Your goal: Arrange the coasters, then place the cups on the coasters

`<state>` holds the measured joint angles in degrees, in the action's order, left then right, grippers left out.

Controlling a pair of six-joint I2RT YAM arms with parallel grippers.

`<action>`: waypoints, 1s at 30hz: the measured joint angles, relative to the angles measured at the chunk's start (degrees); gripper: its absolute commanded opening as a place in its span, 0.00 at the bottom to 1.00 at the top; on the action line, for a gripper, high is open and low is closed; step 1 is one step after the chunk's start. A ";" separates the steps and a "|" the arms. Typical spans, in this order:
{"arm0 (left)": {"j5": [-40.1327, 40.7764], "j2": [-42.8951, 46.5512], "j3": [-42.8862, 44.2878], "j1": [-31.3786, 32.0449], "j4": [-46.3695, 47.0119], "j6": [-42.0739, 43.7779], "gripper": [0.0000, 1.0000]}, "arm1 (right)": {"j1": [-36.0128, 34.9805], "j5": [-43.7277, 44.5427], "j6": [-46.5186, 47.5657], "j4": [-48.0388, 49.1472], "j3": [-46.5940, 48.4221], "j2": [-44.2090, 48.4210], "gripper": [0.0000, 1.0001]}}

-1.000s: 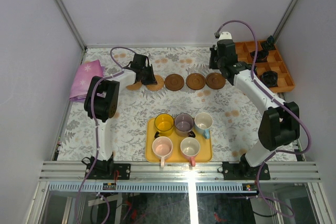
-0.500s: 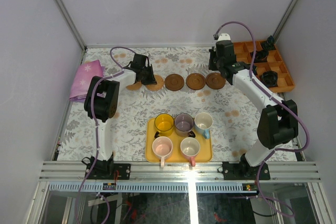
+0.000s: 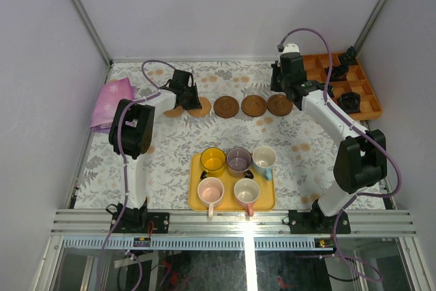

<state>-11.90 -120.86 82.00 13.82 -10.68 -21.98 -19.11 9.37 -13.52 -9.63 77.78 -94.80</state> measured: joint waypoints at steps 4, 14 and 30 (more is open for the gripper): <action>-0.55 0.31 -0.09 0.00 0.00 0.22 0.13 | 0.00 0.00 0.02 0.00 0.00 0.00 0.00; -3.34 6.38 -0.09 0.00 0.39 0.87 0.29 | 0.00 0.20 -0.02 0.07 -0.50 0.00 0.00; -7.63 9.20 -6.08 0.02 2.95 0.33 0.33 | 0.00 2.38 -0.37 -2.56 0.46 -5.09 0.00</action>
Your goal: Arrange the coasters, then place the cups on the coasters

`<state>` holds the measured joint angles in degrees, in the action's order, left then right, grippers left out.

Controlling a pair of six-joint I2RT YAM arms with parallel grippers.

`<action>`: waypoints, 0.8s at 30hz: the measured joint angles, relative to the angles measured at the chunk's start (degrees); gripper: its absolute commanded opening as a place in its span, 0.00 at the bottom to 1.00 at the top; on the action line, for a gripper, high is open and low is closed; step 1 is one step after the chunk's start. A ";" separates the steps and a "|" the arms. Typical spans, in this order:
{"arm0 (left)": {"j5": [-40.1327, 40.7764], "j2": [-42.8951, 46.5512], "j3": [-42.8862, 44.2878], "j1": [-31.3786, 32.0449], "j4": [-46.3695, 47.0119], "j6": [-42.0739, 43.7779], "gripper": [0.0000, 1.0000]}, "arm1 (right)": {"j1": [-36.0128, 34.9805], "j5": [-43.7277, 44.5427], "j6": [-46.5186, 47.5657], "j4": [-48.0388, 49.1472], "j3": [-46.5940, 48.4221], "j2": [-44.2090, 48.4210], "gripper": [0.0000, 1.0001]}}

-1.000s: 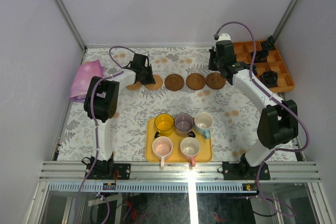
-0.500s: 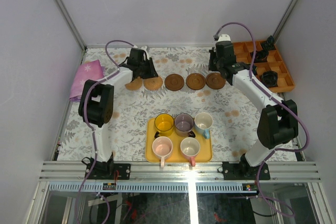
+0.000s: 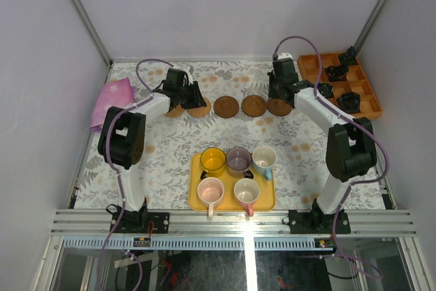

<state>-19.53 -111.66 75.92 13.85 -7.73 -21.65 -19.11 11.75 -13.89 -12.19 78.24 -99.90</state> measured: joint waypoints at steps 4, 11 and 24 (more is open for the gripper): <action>0.02 1.38 -2.05 0.00 0.37 -0.50 0.33 | 0.00 -1.40 0.46 -2.21 1.60 -5.31 0.00; 0.13 3.98 -2.58 0.00 1.49 -1.01 0.34 | 0.00 -4.50 1.31 -4.74 7.04 -13.00 0.00; 1.53 4.63 -3.52 -0.02 1.64 -1.27 0.34 | 0.00 -10.16 1.44 -5.20 9.68 -18.38 0.00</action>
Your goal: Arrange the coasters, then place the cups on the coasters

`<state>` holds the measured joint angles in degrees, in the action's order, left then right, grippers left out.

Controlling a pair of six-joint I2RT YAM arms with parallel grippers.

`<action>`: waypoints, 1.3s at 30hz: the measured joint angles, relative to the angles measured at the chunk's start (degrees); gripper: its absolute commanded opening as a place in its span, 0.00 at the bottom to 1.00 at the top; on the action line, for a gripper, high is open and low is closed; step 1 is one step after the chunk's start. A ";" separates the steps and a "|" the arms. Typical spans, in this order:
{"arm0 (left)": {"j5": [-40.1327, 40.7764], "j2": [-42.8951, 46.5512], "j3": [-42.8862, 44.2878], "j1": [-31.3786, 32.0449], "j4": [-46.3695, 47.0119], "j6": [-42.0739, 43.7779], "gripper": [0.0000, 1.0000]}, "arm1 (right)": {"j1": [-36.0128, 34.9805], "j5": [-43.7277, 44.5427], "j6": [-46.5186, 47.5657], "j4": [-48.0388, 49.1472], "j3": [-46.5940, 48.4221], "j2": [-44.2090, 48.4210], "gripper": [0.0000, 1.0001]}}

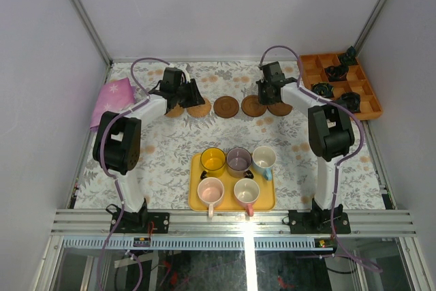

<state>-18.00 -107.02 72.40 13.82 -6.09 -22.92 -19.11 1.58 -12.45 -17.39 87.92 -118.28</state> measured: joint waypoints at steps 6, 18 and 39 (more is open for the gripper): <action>0.20 0.00 0.00 0.00 0.00 -0.33 0.35 | 0.00 -2.78 0.00 -0.15 1.75 -2.03 0.00; 0.52 0.00 -0.22 0.02 -0.02 -0.42 0.35 | -0.02 -5.81 -0.02 -0.20 4.09 -5.90 0.00; 0.94 0.00 -0.31 0.00 -0.02 -0.44 0.35 | -1.42 -8.87 -0.22 -0.46 6.43 -8.31 0.00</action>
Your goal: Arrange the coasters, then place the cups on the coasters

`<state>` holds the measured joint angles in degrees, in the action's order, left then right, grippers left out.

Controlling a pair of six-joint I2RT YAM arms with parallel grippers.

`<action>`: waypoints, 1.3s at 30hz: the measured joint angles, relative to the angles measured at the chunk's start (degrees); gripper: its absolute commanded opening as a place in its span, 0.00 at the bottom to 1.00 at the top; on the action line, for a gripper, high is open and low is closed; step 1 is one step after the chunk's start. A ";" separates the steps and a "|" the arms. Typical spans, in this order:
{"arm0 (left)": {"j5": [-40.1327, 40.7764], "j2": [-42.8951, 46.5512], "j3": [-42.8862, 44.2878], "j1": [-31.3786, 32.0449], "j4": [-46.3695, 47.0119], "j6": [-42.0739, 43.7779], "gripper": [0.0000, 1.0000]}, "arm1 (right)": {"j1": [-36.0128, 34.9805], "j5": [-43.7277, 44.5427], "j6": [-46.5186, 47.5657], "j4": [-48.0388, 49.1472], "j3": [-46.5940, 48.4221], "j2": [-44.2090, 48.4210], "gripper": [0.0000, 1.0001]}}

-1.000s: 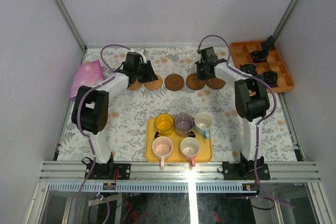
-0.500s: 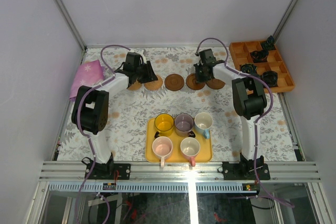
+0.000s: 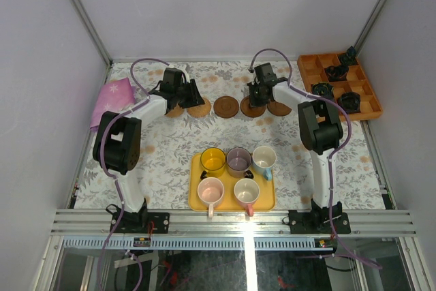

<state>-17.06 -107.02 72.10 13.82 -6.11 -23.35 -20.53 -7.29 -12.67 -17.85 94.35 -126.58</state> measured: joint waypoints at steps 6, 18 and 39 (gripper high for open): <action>0.04 0.00 -0.02 0.00 -0.02 0.00 0.35 | -0.13 -0.39 0.00 -0.20 0.31 -0.07 0.00; 0.07 -0.02 0.00 0.00 -0.04 0.02 0.36 | -0.15 0.85 0.57 -1.53 3.98 -0.07 0.00; -0.90 4.59 -0.85 0.00 -1.14 2.51 0.51 | -0.33 9.25 -0.07 -2.73 -9.94 24.09 0.49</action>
<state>-17.96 -102.43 71.24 13.82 -7.25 -20.84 -20.86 1.96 -12.73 -20.58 84.40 -102.50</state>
